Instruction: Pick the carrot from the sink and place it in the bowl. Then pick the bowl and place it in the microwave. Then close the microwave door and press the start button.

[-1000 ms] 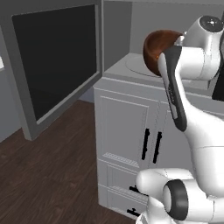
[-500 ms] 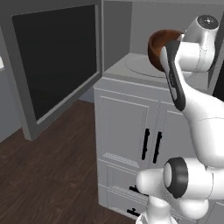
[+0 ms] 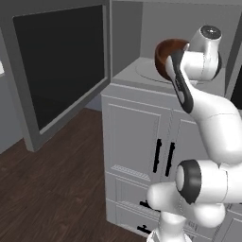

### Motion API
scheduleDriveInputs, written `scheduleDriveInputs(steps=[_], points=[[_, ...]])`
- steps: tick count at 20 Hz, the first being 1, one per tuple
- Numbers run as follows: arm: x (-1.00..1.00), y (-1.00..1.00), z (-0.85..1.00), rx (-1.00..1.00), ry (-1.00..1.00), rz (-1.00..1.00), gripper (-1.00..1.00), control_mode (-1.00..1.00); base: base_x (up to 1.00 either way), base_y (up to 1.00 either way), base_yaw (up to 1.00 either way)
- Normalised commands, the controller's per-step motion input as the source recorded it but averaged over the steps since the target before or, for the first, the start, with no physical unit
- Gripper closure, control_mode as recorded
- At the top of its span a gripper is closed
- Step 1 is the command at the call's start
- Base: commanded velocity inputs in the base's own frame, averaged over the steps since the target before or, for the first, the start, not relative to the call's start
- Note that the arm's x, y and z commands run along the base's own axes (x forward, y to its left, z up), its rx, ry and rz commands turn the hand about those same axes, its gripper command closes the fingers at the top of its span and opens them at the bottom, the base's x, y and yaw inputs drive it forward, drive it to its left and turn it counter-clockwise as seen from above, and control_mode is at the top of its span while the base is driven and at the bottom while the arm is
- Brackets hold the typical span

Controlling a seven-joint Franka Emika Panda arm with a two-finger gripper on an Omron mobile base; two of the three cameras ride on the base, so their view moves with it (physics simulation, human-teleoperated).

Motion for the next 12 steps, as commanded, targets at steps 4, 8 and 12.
scheduleDriveInputs(steps=[4, 8, 12], points=[[0.41, 0.0, -0.17, 0.0, 0.0, 0.0, 1.0, -1.0, 0.0, 0.0, 0.0], [0.48, -0.03, -0.12, 0.0, 0.0, 0.0, 1.0, -1.0, 0.0, 0.0, 0.0], [0.44, 0.0, -0.23, 0.0, -0.1, 0.0, -1.0, -1.0, 0.0, 0.0, 0.0]])
